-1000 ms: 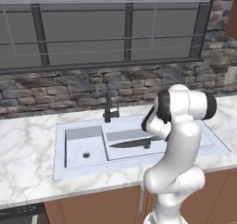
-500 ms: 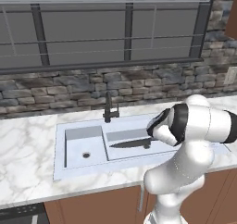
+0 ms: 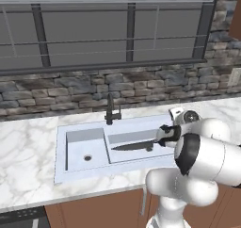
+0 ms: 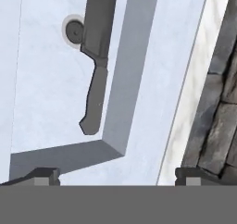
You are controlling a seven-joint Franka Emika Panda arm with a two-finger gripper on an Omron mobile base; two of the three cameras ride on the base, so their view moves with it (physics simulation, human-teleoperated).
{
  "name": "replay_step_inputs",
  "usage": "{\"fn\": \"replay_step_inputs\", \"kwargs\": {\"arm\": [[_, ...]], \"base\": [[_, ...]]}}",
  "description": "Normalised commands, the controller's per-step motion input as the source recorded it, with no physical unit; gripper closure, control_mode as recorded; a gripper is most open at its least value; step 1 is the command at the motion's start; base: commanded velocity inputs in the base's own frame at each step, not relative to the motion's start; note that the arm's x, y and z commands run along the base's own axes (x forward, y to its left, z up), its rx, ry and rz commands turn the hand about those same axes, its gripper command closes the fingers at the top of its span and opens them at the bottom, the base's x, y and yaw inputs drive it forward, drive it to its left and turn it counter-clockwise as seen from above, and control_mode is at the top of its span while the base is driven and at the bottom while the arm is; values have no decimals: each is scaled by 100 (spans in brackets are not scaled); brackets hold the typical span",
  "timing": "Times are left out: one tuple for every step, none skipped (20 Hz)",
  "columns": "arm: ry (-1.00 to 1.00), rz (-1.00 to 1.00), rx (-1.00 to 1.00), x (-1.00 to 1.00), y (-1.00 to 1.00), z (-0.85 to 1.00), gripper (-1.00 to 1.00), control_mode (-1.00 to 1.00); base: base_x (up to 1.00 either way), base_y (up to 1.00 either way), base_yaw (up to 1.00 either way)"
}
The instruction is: Move the cutting board and knife to the sink. Then move spray from the cabinet to the counter.
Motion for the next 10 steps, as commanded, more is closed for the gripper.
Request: {"fn": "replay_step_inputs", "kwargs": {"arm": [[0,0,0,0,0,100,-100,-100],[0,0,0,-7,0,100,-100,-100],[0,0,0,-8,0,100,-100,-100],[0,0,0,-9,0,100,-100,-100],[0,0,0,-1,0,100,-100,-100],[0,0,0,0,0,100,-100,-100],[0,0,0,0,0,100,-100,-100],[2,0,0,0,0,100,-100,-100],[4,0,0,0,0,100,-100,-100],[4,0,0,0,0,100,-100,-100]], "base": [[0,0,0],[0,0,0],[0,0,0],[0,0,0],[0,0,0],[0,0,0],[0,0,0],[0,0,0],[0,0,0],[0,0,0]]}}
